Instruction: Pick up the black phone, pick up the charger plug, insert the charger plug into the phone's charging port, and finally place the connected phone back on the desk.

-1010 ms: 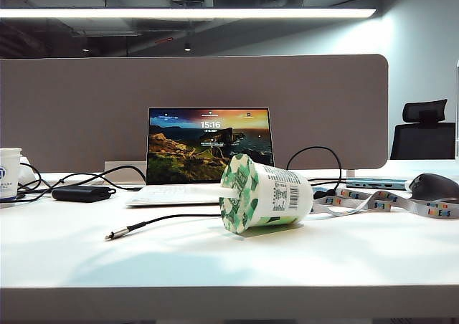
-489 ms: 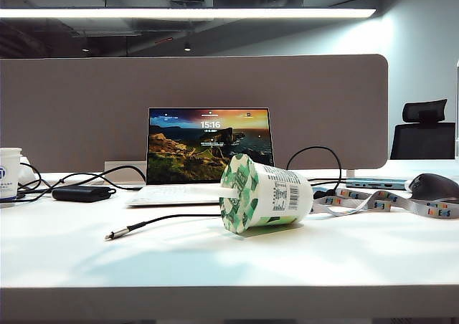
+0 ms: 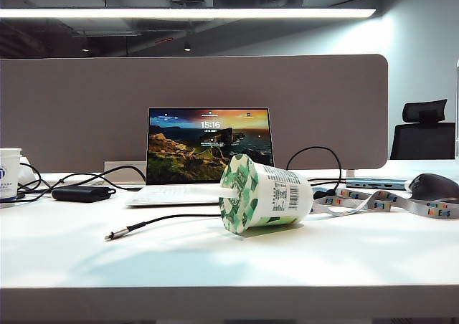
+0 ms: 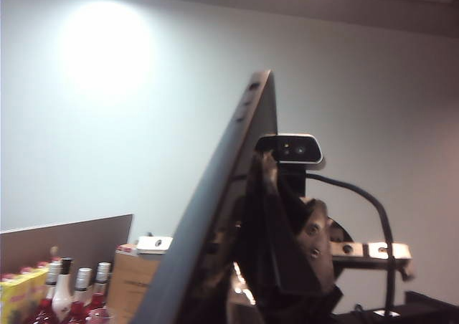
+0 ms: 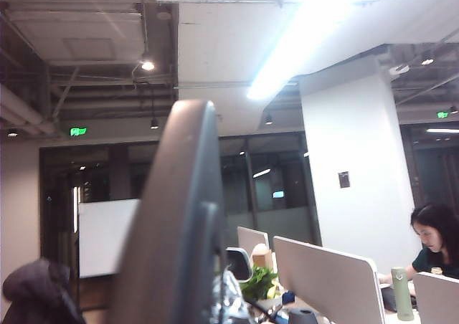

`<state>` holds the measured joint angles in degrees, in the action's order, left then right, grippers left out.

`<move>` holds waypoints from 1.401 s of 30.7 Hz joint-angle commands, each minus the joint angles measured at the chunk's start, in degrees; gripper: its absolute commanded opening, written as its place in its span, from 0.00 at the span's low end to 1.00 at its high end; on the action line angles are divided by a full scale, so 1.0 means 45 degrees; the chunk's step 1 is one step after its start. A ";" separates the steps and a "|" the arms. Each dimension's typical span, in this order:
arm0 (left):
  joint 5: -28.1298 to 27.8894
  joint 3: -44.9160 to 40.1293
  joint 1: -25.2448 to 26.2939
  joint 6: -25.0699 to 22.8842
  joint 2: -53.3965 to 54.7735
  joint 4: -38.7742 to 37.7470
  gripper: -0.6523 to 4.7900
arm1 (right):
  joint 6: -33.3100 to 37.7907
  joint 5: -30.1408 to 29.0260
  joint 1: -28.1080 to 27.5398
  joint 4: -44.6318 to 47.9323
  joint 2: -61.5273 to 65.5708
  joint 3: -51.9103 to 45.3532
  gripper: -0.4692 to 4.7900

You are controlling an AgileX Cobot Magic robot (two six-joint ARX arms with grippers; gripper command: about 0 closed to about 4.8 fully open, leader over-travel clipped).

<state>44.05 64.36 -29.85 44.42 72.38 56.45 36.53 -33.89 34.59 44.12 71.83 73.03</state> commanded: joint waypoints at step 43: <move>0.3502 0.0053 0.1685 -0.6795 -0.0053 -0.7873 0.11 | -0.4639 -0.3585 -0.3920 -0.8446 -0.2297 0.0073 0.88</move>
<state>60.01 64.23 -22.35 17.85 72.58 23.68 17.08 -50.19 16.95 6.46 61.80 73.14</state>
